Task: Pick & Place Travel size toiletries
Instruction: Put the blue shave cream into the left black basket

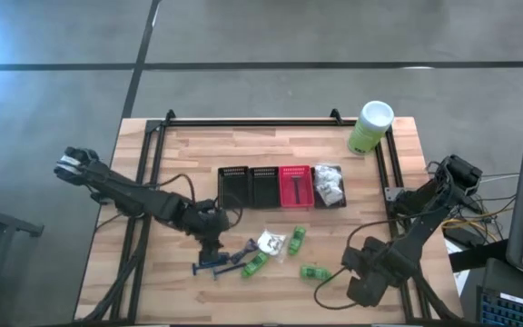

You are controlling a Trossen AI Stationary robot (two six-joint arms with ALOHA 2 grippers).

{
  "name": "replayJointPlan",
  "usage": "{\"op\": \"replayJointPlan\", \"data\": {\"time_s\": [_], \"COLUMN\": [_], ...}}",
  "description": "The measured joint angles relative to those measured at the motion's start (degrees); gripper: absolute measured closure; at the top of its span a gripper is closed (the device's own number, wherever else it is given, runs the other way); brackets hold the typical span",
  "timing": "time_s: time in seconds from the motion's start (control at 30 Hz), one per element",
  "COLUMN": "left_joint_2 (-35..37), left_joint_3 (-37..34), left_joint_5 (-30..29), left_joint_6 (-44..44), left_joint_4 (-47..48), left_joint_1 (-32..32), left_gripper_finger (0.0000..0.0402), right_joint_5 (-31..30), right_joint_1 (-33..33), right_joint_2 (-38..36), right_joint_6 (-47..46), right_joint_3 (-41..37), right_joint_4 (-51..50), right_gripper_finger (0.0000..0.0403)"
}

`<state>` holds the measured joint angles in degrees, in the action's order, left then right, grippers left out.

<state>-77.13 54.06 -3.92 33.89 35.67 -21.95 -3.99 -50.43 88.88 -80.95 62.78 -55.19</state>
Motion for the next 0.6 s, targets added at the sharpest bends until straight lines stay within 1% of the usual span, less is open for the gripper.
{"op": "replayJointPlan", "data": {"time_s": [0.13,0.27,0.43,0.6], "left_joint_2": [-1.45,-5.41,-12.78,-17.51], "left_joint_3": [0.0,-0.07,-0.15,0.29], "left_joint_5": [-2.02,-2.69,-1.13,-1.12], "left_joint_6": [0.17,-0.28,-2.0,2.13], "left_joint_4": [-0.53,-0.78,-3.76,-8.06], "left_joint_1": [-3.7,-6.02,-6.63,-6.63], "left_gripper_finger": [0.0161,0.0161,0.0161,0.0161], "right_joint_5": [-0.98,-3.71,-6.34,-6.88], "right_joint_1": [-0.08,0.18,0.71,1.65], "right_joint_2": [0.0,0.0,0.0,0.0], "right_joint_6": [1.79,1.78,0.14,-0.43], "right_joint_3": [-0.19,-0.46,-0.56,-0.64], "right_joint_4": [-0.02,-0.1,-0.09,-0.07], "right_gripper_finger": [0.0155,0.0166,0.0172,0.016]}}
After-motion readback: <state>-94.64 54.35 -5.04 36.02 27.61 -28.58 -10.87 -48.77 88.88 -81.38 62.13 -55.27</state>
